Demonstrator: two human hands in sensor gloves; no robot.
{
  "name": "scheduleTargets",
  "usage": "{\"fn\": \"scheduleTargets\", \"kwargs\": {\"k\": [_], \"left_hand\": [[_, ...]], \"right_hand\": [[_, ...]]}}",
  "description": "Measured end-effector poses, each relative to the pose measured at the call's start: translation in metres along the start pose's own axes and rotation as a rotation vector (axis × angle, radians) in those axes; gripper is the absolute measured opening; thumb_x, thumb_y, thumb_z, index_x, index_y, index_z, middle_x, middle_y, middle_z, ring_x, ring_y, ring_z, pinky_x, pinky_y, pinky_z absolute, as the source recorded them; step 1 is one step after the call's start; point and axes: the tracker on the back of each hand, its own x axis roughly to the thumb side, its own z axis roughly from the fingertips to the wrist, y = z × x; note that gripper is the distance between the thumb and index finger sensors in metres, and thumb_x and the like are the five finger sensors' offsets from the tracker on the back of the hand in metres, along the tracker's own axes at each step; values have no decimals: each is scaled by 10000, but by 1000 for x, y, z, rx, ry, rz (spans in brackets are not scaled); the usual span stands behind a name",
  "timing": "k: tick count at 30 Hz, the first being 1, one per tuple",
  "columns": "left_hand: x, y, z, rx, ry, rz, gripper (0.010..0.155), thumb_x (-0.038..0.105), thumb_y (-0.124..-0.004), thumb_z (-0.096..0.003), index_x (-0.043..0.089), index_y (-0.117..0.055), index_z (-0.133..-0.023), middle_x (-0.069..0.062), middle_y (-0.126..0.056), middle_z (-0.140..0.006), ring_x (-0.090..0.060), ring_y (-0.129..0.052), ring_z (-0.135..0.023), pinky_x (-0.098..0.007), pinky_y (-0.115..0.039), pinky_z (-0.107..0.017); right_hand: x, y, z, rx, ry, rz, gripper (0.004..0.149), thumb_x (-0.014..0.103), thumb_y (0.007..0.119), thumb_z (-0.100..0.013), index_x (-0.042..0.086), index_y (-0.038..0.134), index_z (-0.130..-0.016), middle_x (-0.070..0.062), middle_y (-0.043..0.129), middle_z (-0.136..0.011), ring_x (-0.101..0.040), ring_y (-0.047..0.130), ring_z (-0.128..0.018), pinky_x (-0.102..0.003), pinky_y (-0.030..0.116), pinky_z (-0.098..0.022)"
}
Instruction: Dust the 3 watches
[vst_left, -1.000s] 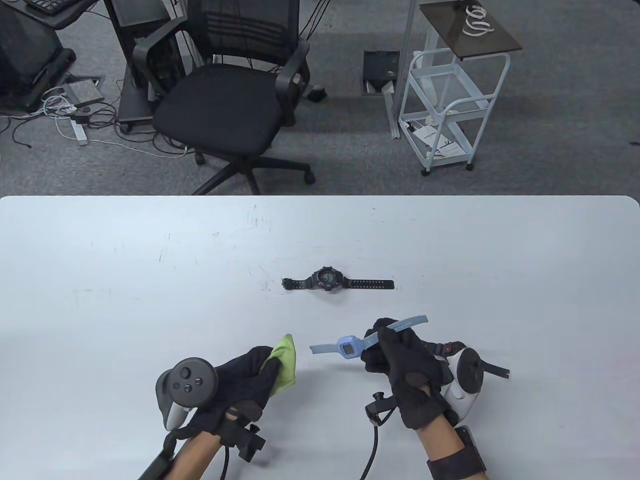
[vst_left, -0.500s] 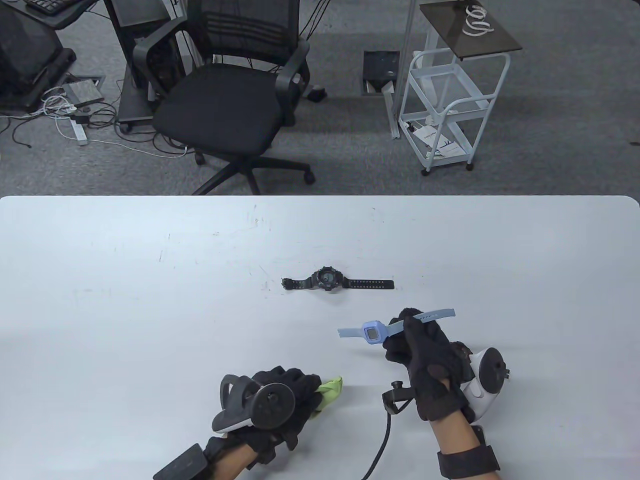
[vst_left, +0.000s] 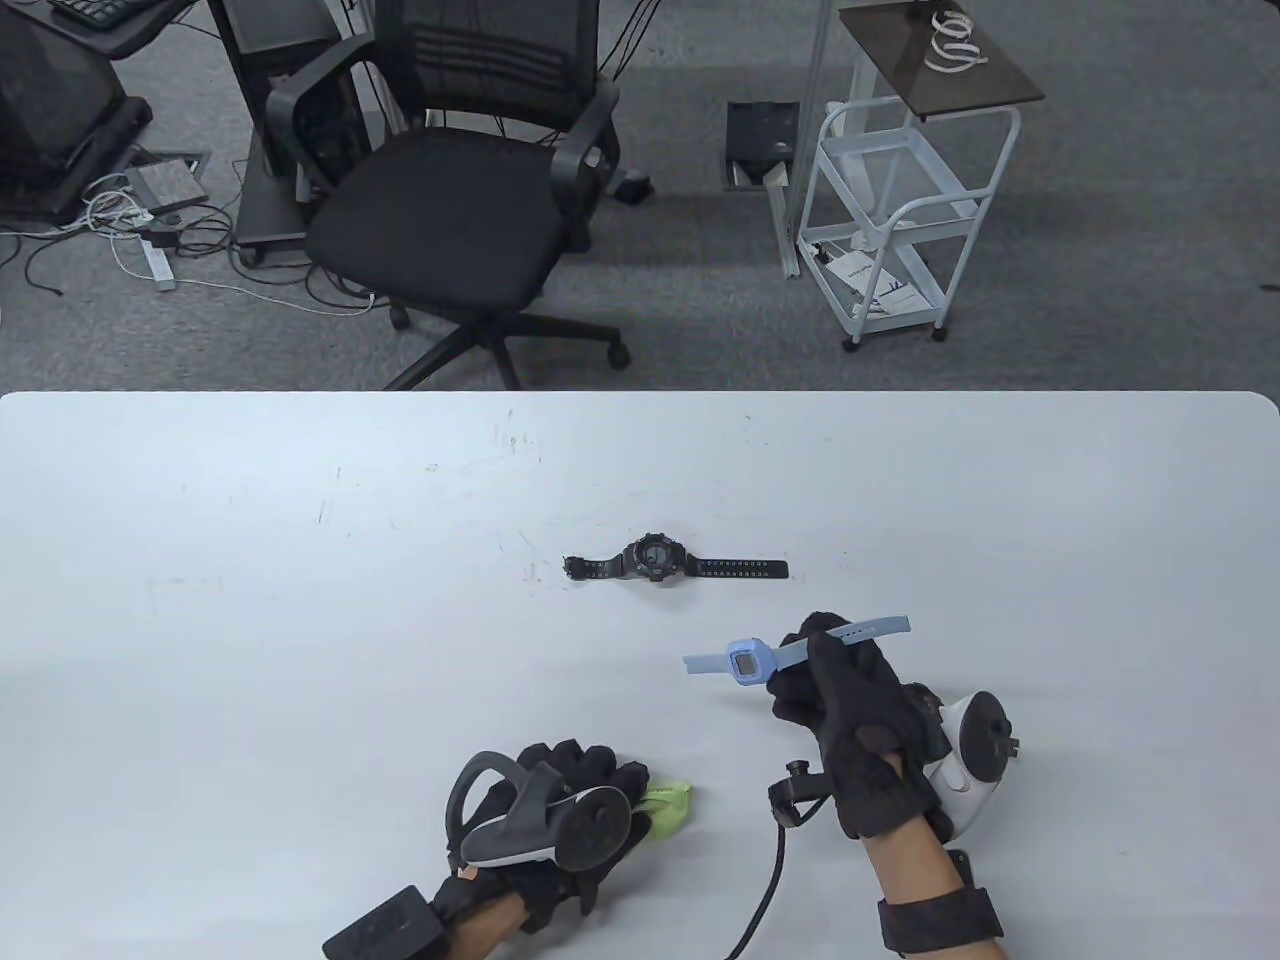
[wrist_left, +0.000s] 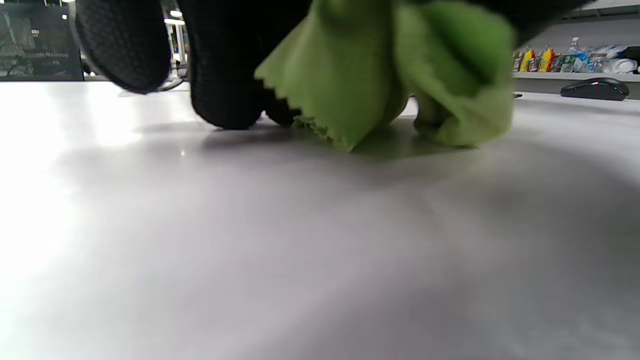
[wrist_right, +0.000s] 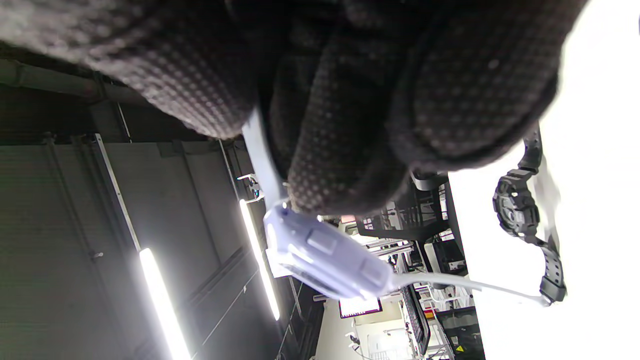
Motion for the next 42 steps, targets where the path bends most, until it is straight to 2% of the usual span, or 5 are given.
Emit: {"fn": "scheduleTargets", "kwargs": {"k": [6,10,14,33,42], "left_hand": [[-32,21,15,0,24,249,897,712,-785,-480,170,-538,-1150,-160,-642,-1127,-439,-729,-960,-746,-587,-672],[-68,38,39,200,97,415,792,625,-760,-516,130,-614,-1117,-181,-709,-1082,-444,-791,-908,-753,-599,-654],[-86,42,47,261,160,513,679,543,-751,-536,104,-725,-1053,-182,-812,-1004,-434,-875,-826,-739,-646,-625],[-87,40,42,203,140,519,615,511,-752,-538,103,-815,-994,-171,-897,-931,-417,-946,-750,-714,-696,-602],[-91,42,43,214,157,534,616,513,-750,-539,104,-815,-995,-172,-897,-931,-418,-946,-749,-714,-696,-601]], "right_hand": [[-1,-3,-1,-1,31,-13,452,403,854,-478,305,817,-917,-37,987,-701,-173,1087,-454,-388,936,-314],[-2,-4,-2,3,55,-34,439,410,841,-488,300,814,-912,-42,975,-724,-184,1082,-475,-392,934,-330],[-3,-3,-1,-6,83,-52,440,407,818,-496,272,805,-914,-66,969,-745,-208,1080,-494,-405,933,-339],[-73,82,-57,6,497,-248,467,358,682,-560,224,636,-1006,-128,858,-890,-267,1021,-665,-461,890,-485],[-90,92,-72,-72,556,-39,517,368,662,-559,172,598,-1033,-188,800,-936,-334,986,-718,-503,868,-499]]}}
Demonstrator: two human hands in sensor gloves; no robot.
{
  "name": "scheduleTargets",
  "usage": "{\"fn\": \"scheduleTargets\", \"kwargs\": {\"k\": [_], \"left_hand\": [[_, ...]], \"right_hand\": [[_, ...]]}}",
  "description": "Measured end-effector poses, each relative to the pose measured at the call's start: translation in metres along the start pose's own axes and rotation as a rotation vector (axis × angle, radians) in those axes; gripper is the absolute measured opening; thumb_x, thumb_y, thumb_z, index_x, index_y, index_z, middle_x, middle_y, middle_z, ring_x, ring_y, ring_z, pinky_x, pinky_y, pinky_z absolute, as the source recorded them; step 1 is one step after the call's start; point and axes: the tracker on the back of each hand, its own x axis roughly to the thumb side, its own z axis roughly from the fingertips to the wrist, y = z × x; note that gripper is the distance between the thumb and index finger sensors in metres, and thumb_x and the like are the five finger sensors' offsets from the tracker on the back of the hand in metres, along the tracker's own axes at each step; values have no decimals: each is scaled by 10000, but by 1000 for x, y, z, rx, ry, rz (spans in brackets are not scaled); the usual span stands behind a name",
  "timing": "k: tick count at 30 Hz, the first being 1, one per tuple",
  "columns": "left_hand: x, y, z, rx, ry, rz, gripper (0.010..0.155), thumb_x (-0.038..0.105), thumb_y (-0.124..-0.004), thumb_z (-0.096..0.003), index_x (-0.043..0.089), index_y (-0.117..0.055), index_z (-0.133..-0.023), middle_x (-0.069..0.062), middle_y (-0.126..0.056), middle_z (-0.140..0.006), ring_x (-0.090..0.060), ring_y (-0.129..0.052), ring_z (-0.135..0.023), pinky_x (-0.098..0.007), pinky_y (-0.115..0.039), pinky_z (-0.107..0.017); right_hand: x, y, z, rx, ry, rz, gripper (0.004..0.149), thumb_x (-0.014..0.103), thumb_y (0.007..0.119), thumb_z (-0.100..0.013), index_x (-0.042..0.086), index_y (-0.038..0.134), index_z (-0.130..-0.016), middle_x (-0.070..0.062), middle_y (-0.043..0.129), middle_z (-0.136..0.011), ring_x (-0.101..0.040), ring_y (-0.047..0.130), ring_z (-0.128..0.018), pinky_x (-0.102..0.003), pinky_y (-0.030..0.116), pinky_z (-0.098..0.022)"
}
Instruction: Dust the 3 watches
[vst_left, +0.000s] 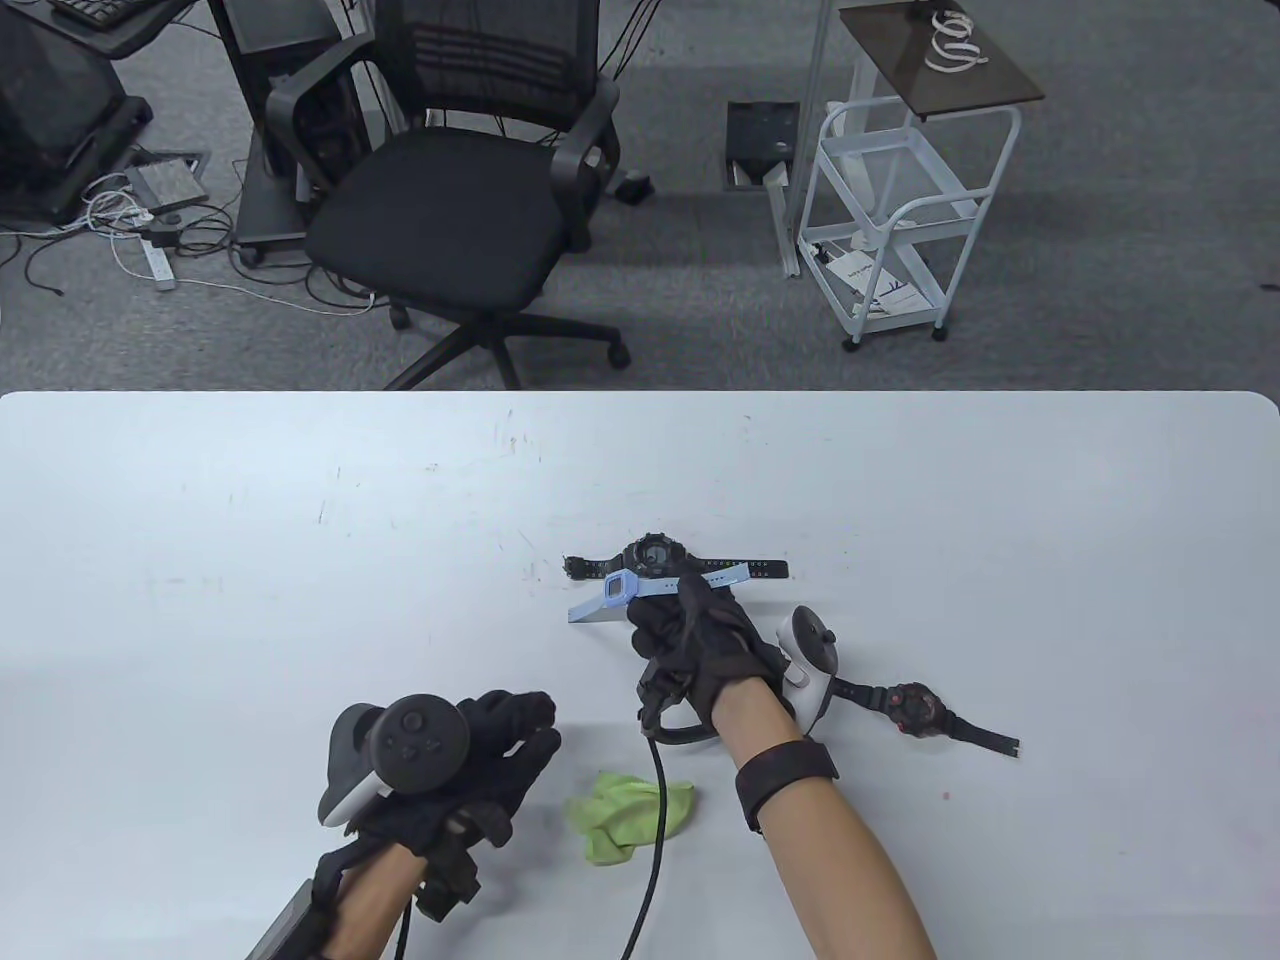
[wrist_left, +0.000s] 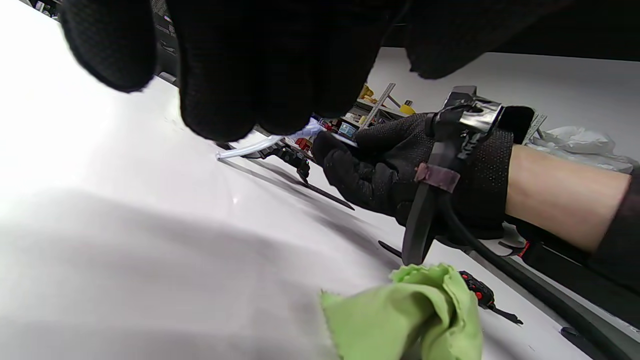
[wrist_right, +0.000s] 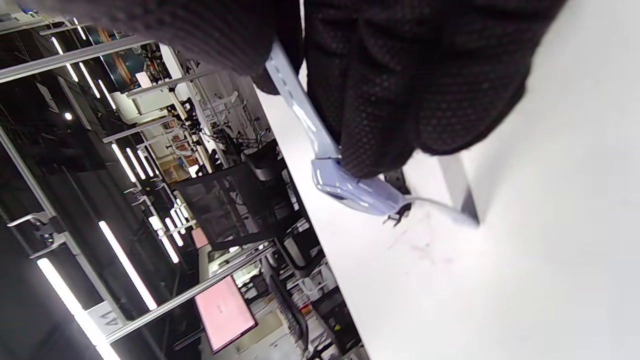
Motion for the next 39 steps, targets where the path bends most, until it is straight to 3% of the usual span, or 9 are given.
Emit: {"fn": "scheduleTargets", "kwargs": {"k": [8,18,28,32,36,39], "left_hand": [[0,-3,-3,-7,8,-7,638,515,-746,-542,107,-762,-1031,-179,-840,-980,-419,-935,-763,-710,-696,-603],[-1,-2,-2,-12,23,-4,633,511,-746,-541,101,-774,-1022,-184,-849,-970,-418,-944,-749,-711,-699,-598],[1,-4,-2,-28,2,-8,624,496,-743,-543,100,-772,-1024,-182,-847,-972,-417,-943,-753,-712,-697,-599],[6,-6,-2,-45,-56,0,552,477,-775,-535,131,-855,-957,-153,-894,-929,-405,-961,-729,-708,-708,-596],[17,-18,-3,-182,-85,-9,515,523,-811,-516,131,-980,-804,-131,-1015,-753,-355,-1046,-540,-632,-816,-507],[22,-32,-3,-327,-39,-30,604,591,-813,-506,103,-971,-825,-153,-1009,-756,-357,-1045,-531,-620,-823,-496]], "right_hand": [[14,-27,0,-58,-32,169,632,374,662,-559,103,449,-1088,-269,618,-1040,-453,895,-786,-583,799,-525],[33,-56,11,-105,-134,338,723,378,688,-551,110,318,-1112,-257,343,-1123,-451,894,-772,-591,780,-520],[44,-89,29,-76,-254,221,686,375,696,-546,128,388,-1108,-219,362,-1130,-438,887,-779,-588,770,-528],[57,-98,48,-4,-329,171,662,387,696,-548,124,443,-1100,-223,434,-1122,-431,886,-778,-587,766,-530],[69,-112,70,30,-408,156,650,393,698,-549,129,470,-1097,-219,492,-1113,-425,892,-773,-587,767,-529],[71,-123,82,28,-445,151,647,397,700,-549,129,481,-1095,-219,513,-1107,-420,895,-772,-586,768,-528]]}}
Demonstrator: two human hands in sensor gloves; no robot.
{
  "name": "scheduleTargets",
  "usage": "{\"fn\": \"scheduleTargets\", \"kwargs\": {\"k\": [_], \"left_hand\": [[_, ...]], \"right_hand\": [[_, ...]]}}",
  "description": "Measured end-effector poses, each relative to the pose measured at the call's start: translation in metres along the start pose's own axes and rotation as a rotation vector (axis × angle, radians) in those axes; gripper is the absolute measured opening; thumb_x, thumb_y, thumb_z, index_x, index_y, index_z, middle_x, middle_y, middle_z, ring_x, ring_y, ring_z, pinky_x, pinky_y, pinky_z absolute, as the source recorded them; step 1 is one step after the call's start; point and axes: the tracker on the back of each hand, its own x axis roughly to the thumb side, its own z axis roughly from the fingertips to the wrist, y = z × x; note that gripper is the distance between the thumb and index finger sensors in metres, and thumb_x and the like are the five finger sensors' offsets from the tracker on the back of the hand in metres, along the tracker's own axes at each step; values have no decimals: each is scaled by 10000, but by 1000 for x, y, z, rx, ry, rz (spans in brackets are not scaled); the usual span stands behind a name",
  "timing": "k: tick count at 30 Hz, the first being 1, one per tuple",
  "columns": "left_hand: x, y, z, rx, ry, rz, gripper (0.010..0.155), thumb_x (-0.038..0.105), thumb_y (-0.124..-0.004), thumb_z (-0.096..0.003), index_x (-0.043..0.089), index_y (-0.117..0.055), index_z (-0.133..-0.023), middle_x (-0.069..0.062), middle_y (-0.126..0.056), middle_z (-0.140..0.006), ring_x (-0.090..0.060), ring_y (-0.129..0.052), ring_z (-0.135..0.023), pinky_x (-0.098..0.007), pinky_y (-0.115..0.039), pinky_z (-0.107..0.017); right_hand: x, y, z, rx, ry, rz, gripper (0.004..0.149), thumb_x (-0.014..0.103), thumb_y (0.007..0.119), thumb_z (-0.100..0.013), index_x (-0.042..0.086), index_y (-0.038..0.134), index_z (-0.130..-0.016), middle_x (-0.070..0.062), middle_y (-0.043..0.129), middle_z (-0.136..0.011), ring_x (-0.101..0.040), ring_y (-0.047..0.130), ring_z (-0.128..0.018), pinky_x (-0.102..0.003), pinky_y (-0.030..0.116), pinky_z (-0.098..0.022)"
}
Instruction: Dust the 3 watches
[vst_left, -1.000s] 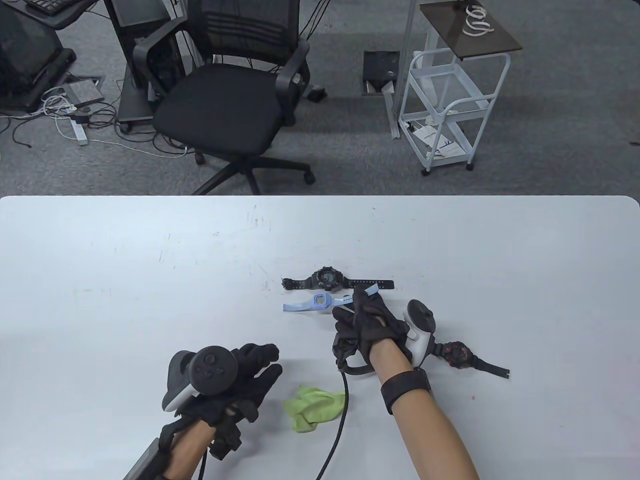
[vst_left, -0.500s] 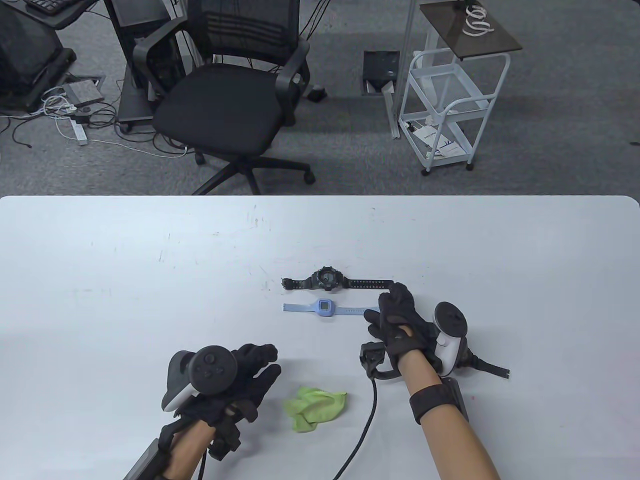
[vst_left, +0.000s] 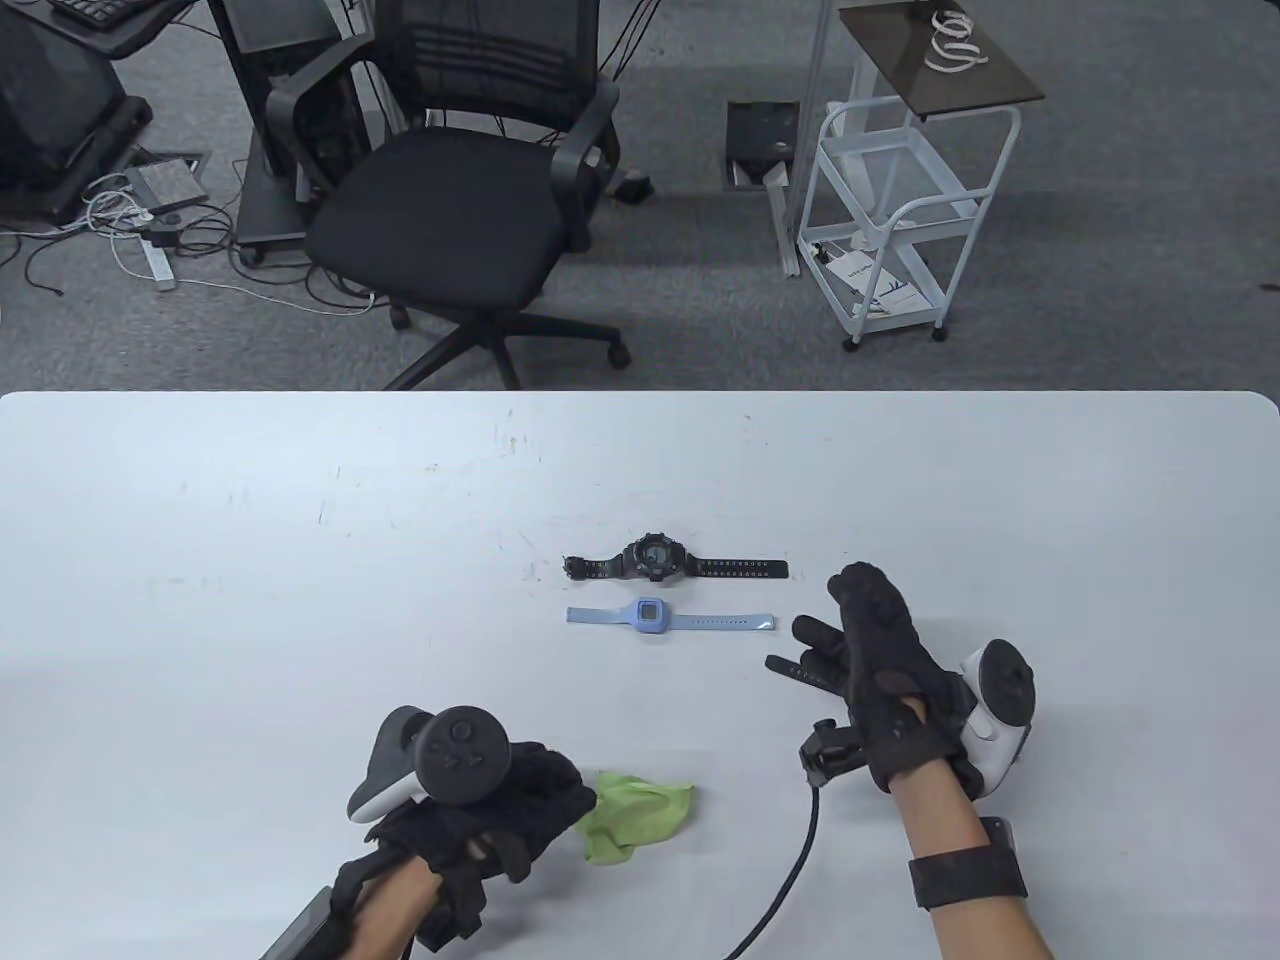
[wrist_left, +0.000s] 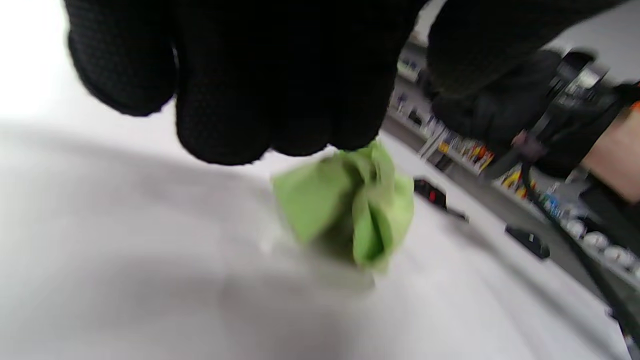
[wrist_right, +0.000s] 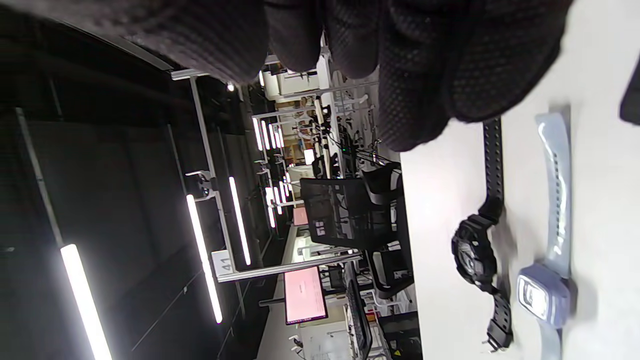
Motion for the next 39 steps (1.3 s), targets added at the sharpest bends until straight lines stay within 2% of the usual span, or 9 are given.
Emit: {"fn": "scheduleTargets", "kwargs": {"k": [3,9,11,14,20,26,29,33,39], "left_hand": [[3,-10,-4,-46,42,-45,669,630,-823,-495,80,-953,-852,-172,-998,-764,-353,-1047,-520,-608,-834,-481],[10,-25,-11,-17,100,-169,727,674,-873,-462,80,-922,-879,-166,-986,-770,-326,-1050,-506,-590,-846,-471],[13,-32,-15,4,110,-206,672,629,-895,-466,96,-922,-874,-146,-987,-768,-318,-1049,-503,-585,-846,-471],[15,-33,-17,97,124,-220,449,452,-879,-499,137,-961,-808,-108,-1015,-716,-294,-1059,-457,-569,-858,-455],[9,-5,-3,230,61,-10,423,432,-870,-495,145,-968,-789,-96,-1017,-716,-305,-1062,-477,-583,-853,-466],[-6,33,24,436,-170,223,415,430,-844,-507,179,-946,-820,-80,-969,-807,-339,-1028,-603,-636,-803,-538],[-15,40,28,484,-196,334,414,417,-839,-510,166,-936,-825,-91,-957,-814,-355,-1011,-629,-656,-783,-552],[-18,41,29,481,-179,336,415,406,-820,-512,157,-928,-825,-95,-957,-805,-351,-1012,-628,-660,-780,-553],[-18,40,28,460,-174,336,415,385,-790,-508,150,-910,-828,-101,-945,-805,-345,-1007,-632,-656,-778,-556]], "right_hand": [[-2,-7,6,-7,-8,-17,644,395,702,-548,126,489,-1093,-221,527,-1102,-421,897,-767,-586,769,-525],[-8,-14,8,-2,0,-36,642,398,704,-547,124,497,-1089,-222,552,-1091,-416,900,-763,-584,771,-522],[-9,-13,7,11,-2,-40,642,399,705,-548,122,497,-1089,-220,559,-1089,-415,903,-760,-583,773,-520],[-9,-13,6,20,-1,-48,640,401,706,-548,122,505,-1087,-219,573,-1085,-417,905,-757,-584,774,-517],[-4,-17,6,34,-13,-75,630,413,703,-552,122,533,-1085,-215,613,-1073,-417,906,-758,-585,771,-520],[14,-27,8,71,-108,-123,621,450,710,-552,134,595,-1074,-191,693,-1048,-416,901,-767,-589,763,-529],[25,-35,11,76,-159,-127,608,459,719,-553,135,639,-1061,-180,744,-1022,-427,894,-773,-600,752,-532],[43,-54,17,3,-217,51,570,435,761,-545,123,724,-1021,-183,810,-975,-442,884,-779,-622,733,-536],[51,-80,16,-34,-100,588,525,346,844,-527,96,801,-986,-209,813,-978,-485,832,-826,-666,677,-566]]}}
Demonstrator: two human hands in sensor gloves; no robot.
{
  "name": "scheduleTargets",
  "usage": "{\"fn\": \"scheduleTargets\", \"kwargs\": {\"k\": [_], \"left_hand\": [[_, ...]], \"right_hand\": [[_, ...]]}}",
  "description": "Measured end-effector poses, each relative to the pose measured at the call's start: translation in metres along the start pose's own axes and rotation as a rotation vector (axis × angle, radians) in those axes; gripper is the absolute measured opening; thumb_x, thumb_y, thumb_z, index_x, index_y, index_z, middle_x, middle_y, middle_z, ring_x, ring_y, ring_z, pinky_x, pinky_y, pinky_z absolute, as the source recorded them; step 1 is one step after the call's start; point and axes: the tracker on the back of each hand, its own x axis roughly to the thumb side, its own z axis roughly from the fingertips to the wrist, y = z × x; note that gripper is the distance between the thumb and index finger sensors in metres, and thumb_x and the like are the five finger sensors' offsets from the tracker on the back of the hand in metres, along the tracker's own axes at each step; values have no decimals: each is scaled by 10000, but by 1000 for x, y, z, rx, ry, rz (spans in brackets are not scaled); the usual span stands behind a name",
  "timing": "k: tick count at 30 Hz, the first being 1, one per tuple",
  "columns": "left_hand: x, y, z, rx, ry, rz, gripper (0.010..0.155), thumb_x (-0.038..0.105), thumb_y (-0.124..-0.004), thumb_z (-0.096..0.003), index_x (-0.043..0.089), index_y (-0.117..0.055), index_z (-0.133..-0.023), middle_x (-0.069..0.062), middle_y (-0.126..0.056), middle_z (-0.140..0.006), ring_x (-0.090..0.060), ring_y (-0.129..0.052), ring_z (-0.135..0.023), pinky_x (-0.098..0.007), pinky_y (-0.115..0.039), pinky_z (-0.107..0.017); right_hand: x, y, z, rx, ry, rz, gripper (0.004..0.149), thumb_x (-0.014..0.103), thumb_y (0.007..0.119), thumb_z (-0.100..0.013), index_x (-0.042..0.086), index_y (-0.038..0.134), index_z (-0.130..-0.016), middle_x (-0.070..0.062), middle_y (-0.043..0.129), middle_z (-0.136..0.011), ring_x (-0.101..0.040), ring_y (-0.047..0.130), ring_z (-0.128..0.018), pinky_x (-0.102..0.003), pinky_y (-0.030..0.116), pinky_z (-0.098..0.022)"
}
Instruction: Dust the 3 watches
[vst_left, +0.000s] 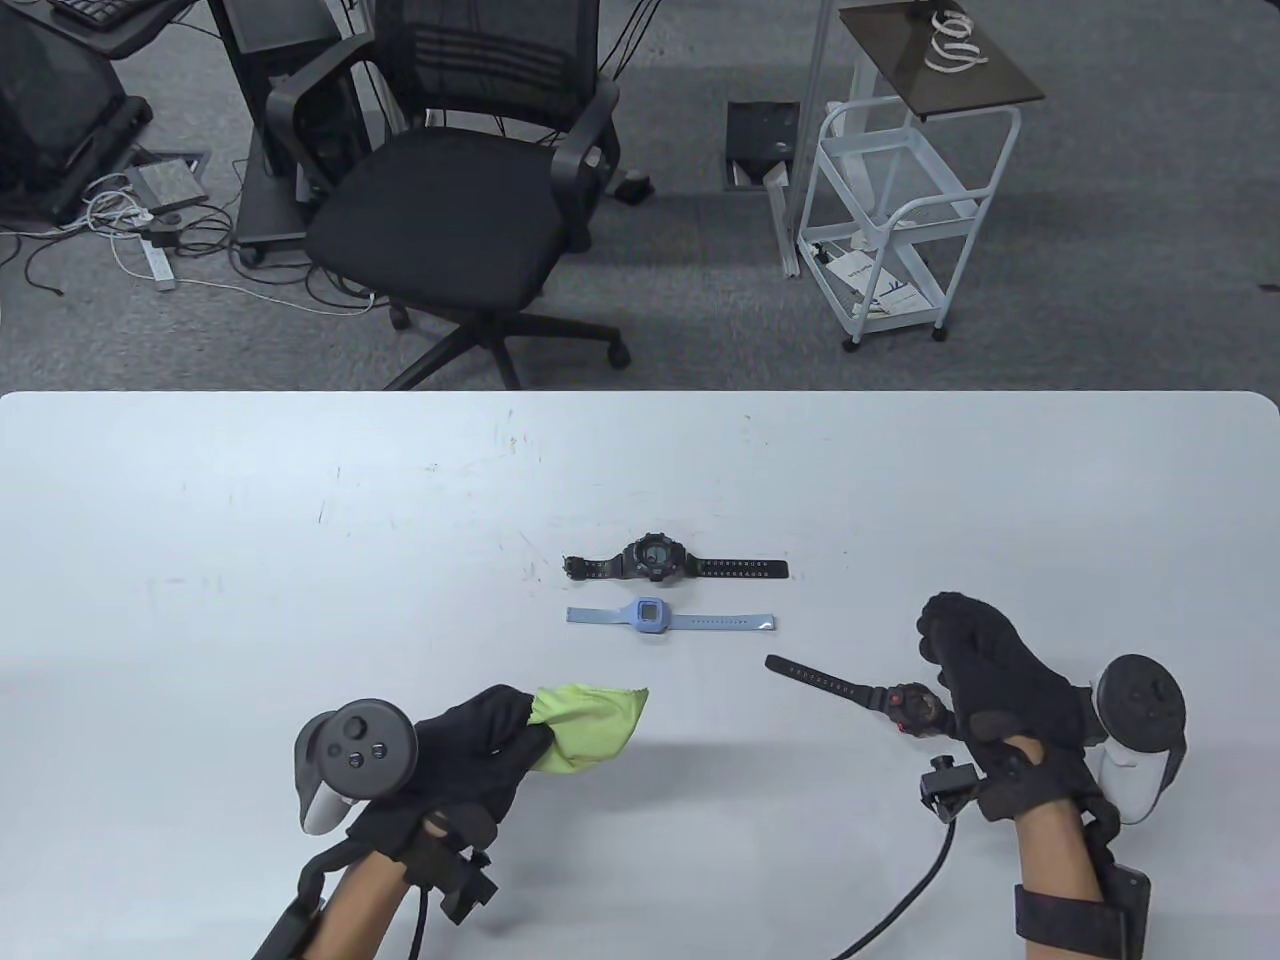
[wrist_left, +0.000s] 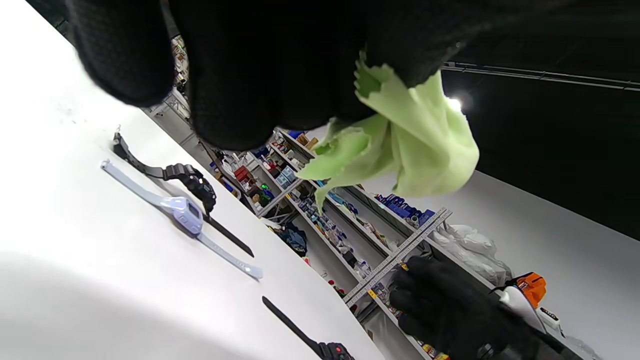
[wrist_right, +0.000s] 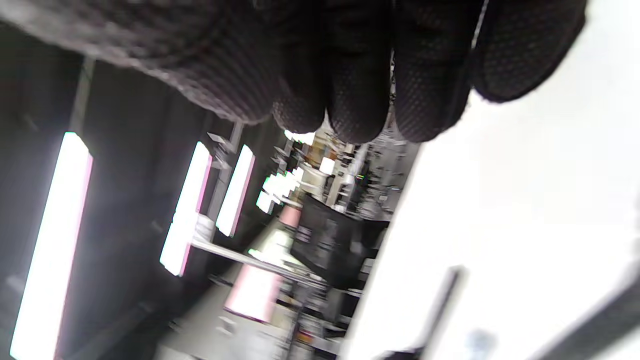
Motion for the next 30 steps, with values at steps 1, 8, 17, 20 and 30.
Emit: {"fn": "scheduleTargets", "kwargs": {"k": [1,8,17,20,30], "left_hand": [[0,0,0,4,1,7,414,385,-789,-507,152,-910,-827,-100,-945,-803,-343,-1009,-630,-656,-779,-555],[0,3,0,20,-1,38,414,387,-788,-507,151,-909,-825,-101,-944,-799,-340,-1009,-624,-653,-780,-555],[-1,5,1,22,9,39,416,391,-787,-510,150,-906,-829,-100,-942,-802,-339,-1008,-627,-653,-779,-556],[-1,6,1,22,13,37,415,390,-788,-511,149,-906,-827,-102,-943,-799,-340,-1008,-625,-653,-779,-554],[-3,13,2,58,26,47,412,390,-789,-513,152,-907,-828,-100,-942,-800,-337,-1009,-625,-650,-781,-556]], "right_hand": [[-4,-3,-2,20,41,97,530,333,856,-520,93,798,-990,-211,804,-987,-492,818,-838,-673,665,-574],[-34,1,-13,156,271,494,607,243,892,-508,99,710,-1069,-211,641,-1106,-512,666,-957,-704,564,-645],[-65,17,-16,194,314,705,628,240,960,-460,182,758,-1052,-146,566,-1150,-423,574,-1012,-680,519,-696],[-68,19,-13,165,279,754,622,260,992,-432,219,788,-1019,-123,592,-1140,-401,607,-1001,-664,538,-700],[-69,23,-13,197,261,741,633,316,1007,-385,166,810,-967,-88,574,-1139,-397,543,-1029,-662,510,-713]]}}
